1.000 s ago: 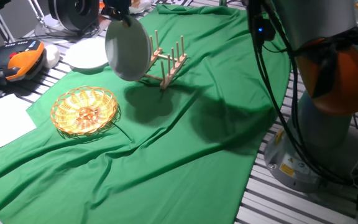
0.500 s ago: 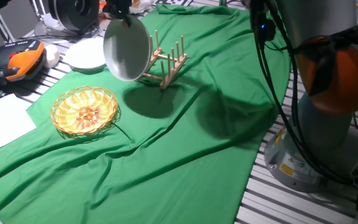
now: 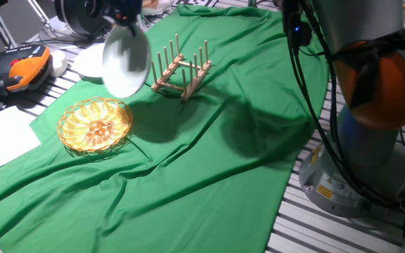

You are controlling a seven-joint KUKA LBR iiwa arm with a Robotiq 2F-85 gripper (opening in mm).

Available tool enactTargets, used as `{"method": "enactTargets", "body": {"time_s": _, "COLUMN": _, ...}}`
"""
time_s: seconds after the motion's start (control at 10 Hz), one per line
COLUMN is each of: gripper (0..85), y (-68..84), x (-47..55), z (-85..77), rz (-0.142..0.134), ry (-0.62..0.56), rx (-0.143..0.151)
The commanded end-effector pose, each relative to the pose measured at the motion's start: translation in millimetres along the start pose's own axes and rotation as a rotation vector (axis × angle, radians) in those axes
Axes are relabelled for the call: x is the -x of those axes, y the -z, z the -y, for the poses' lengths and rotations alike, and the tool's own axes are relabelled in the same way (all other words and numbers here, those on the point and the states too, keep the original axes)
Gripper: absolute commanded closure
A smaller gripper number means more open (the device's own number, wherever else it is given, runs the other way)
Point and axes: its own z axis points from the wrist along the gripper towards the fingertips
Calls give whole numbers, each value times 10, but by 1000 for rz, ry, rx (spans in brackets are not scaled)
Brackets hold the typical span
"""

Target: Take the dish off the dish rack

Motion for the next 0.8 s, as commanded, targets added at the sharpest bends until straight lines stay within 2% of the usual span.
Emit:
{"method": "enactTargets", "body": {"time_s": 0.0, "gripper": 850, "y": -61, "x": 1, "z": -170, "rz": 13, "ry": -19, "rx": 4}}
{"method": "enactTargets", "body": {"time_s": 0.2, "gripper": 850, "y": -192, "x": 32, "z": -304, "rz": 32, "ry": -68, "rx": 27}}
{"method": "enactTargets", "body": {"time_s": 0.3, "gripper": 850, "y": -262, "x": 46, "z": -354, "rz": 35, "ry": -107, "rx": 65}}
{"method": "enactTargets", "body": {"time_s": 0.4, "gripper": 850, "y": -346, "x": 62, "z": -405, "rz": 64, "ry": -131, "rx": 82}}
{"method": "enactTargets", "body": {"time_s": 0.6, "gripper": 850, "y": -459, "x": 84, "z": -465, "rz": 93, "ry": -155, "rx": 88}}
{"method": "enactTargets", "body": {"time_s": 0.7, "gripper": 850, "y": -507, "x": 95, "z": -481, "rz": 111, "ry": -158, "rx": 67}}
